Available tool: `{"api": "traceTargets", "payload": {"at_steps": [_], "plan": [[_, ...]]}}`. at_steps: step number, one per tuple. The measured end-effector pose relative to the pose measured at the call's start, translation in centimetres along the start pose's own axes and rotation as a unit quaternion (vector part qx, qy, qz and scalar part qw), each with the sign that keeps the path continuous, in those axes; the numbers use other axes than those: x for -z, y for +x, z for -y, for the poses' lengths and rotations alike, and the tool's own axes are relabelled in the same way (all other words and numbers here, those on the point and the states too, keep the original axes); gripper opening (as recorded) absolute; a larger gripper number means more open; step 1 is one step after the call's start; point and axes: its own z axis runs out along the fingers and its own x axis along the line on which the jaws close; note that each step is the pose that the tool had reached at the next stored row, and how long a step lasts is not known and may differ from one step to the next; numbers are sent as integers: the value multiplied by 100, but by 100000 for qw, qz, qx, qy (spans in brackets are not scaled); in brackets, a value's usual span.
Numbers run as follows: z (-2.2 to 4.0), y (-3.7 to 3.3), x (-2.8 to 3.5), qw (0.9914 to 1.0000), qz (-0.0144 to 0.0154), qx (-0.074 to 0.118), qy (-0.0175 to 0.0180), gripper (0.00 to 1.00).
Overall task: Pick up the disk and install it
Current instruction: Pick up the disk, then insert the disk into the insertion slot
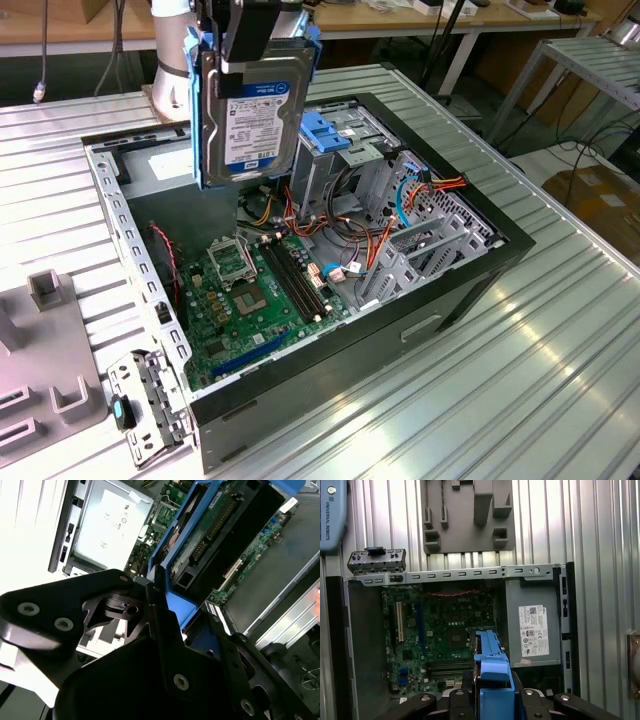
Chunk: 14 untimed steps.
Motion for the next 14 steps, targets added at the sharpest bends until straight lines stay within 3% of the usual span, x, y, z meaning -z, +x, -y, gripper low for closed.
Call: {"api": "traceTargets", "payload": {"at_steps": [6, 14], "plan": [[210, -14, -24, 100000, -13, -293, 1, 37], [213, -14, -25, 99999, -11, -328, 1, 37]]}}
